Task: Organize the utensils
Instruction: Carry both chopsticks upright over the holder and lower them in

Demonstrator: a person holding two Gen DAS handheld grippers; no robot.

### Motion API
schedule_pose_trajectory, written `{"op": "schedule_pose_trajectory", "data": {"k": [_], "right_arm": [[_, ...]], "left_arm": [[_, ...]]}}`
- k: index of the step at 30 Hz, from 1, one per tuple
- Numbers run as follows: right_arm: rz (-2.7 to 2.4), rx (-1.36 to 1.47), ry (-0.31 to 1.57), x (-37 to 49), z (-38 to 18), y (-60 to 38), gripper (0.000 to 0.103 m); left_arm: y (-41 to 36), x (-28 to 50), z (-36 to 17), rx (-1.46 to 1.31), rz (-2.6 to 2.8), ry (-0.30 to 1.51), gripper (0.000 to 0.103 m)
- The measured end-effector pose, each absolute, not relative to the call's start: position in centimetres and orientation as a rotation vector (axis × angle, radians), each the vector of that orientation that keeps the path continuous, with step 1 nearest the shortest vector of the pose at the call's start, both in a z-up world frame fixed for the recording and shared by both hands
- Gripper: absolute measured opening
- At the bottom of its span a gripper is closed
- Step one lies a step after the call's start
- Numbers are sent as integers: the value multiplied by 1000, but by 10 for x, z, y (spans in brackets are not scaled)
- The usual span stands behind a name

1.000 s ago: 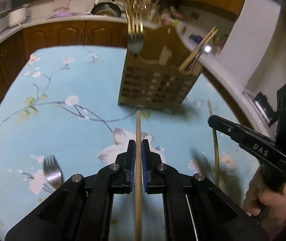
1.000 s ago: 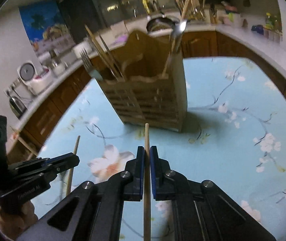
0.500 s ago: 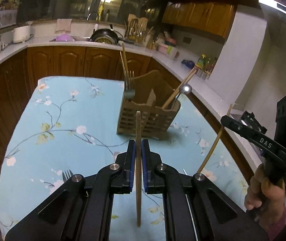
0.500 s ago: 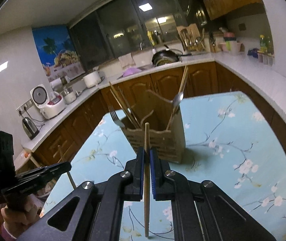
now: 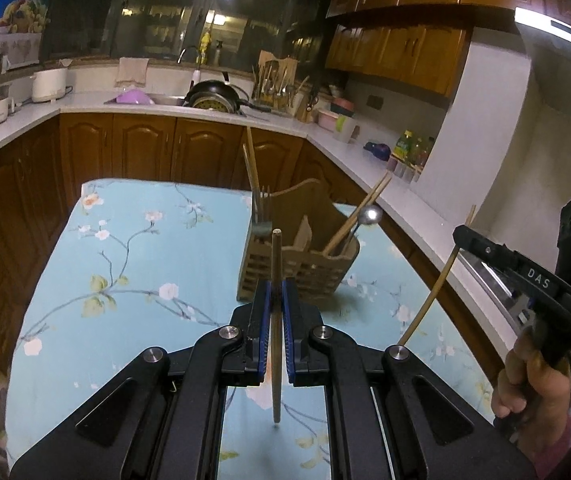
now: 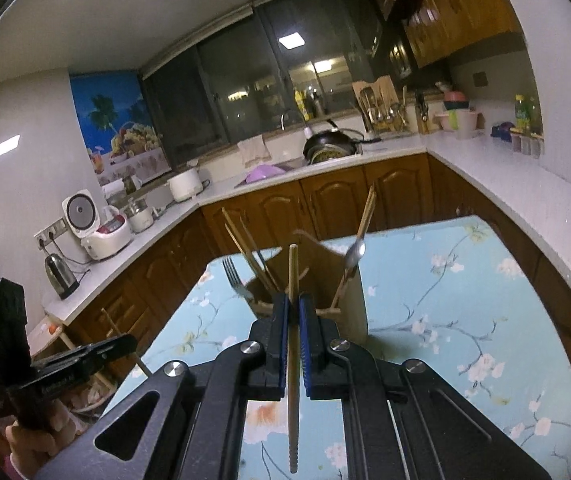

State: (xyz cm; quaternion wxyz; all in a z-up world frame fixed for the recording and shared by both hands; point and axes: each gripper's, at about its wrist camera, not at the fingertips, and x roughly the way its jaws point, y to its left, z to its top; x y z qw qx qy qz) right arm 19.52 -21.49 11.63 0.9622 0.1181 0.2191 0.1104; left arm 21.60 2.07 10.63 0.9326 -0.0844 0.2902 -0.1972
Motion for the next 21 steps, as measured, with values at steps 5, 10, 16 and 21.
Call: {"op": "schedule_pose_trajectory", "data": {"k": [5, 10, 16, 21], "right_arm": [[207, 240, 393, 203, 130, -219, 5], [182, 253, 333, 216, 145, -225, 5], [155, 263, 240, 234, 168, -232, 5], [127, 262, 168, 256, 184, -234, 5]], "left_arm": [[19, 225, 125, -180, -399, 546, 5], [19, 239, 148, -185, -395, 482, 5], [17, 269, 184, -222, -384, 370, 5], [8, 303, 201, -234, -350, 320, 5]]}}
